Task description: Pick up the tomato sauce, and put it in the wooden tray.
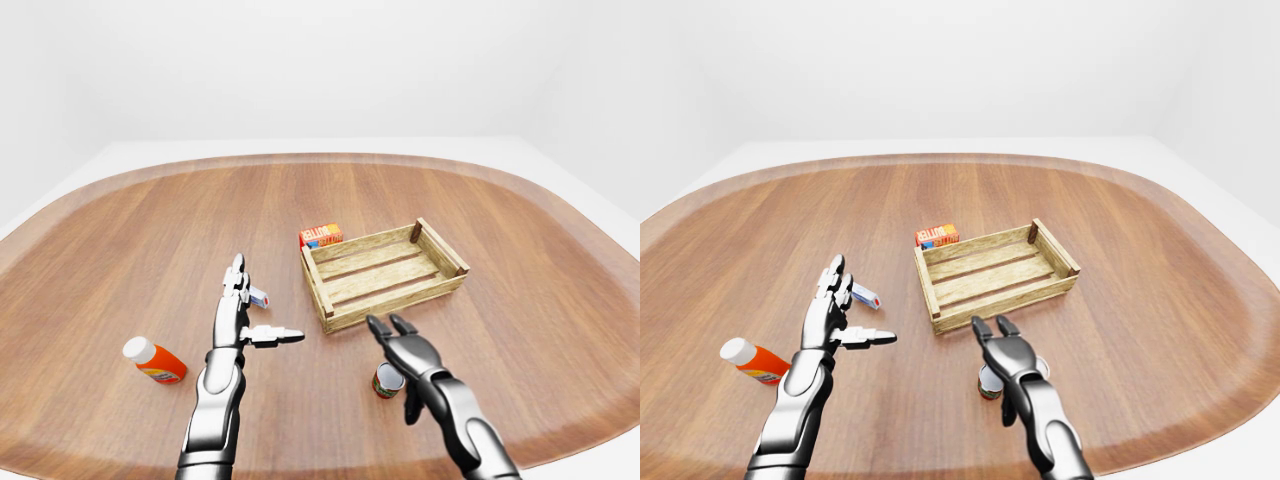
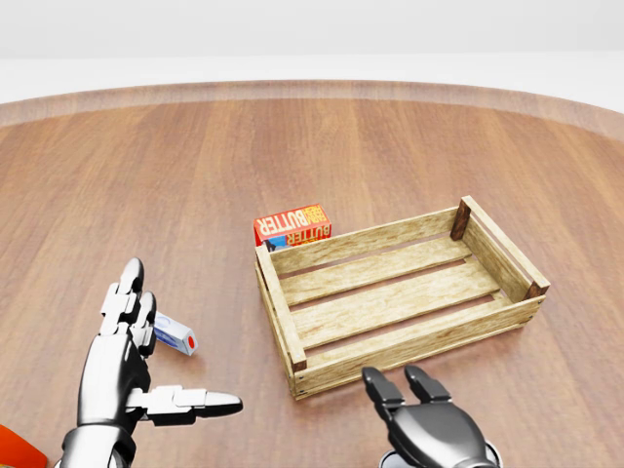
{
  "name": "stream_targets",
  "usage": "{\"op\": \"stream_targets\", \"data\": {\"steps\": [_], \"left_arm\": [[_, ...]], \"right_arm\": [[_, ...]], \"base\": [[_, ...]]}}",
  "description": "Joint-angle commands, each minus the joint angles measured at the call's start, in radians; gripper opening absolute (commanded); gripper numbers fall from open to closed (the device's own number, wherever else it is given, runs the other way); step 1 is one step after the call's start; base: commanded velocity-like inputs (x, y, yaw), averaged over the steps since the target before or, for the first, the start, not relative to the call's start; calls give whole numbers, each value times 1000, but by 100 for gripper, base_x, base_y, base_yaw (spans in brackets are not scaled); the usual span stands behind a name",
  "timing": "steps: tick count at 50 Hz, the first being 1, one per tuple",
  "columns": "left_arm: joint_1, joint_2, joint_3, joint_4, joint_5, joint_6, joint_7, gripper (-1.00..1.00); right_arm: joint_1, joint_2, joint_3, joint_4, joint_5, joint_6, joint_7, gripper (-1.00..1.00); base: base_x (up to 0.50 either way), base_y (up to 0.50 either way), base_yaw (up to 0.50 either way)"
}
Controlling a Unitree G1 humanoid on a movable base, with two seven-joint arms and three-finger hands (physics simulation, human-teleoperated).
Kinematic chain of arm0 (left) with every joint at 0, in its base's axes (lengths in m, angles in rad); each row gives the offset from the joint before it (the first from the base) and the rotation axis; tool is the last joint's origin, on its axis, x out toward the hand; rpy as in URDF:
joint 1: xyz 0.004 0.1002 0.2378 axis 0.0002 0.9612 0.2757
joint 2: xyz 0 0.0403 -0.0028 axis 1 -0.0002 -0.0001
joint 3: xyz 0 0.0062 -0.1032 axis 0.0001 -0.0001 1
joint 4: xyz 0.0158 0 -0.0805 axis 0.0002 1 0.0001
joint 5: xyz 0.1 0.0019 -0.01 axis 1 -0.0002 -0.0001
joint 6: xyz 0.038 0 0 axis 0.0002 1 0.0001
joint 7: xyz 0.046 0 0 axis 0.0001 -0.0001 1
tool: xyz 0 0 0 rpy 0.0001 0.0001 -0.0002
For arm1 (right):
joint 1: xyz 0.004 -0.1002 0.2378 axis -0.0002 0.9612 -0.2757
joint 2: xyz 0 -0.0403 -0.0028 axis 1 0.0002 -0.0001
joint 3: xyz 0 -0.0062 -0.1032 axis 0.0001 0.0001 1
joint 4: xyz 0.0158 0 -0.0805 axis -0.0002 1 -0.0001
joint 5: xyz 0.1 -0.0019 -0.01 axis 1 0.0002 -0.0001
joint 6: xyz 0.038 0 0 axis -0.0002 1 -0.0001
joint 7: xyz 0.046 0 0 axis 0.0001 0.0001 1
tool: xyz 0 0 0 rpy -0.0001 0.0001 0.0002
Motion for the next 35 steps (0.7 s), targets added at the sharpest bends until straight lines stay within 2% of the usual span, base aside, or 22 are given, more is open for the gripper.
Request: {"op": "stream_targets", "data": {"steps": [1, 35], "left_arm": [[1, 0, -1, -1, 1, 1, 1, 100], [5, -1, -2, -6, 3, 0, 0, 100]], "right_arm": [[-4, 1, 10, 37, -2, 0, -23, 100], [-47, 11, 51, 222, -10, 0, -136, 100]], "base": [[0, 0, 0], [0, 0, 0]]}}
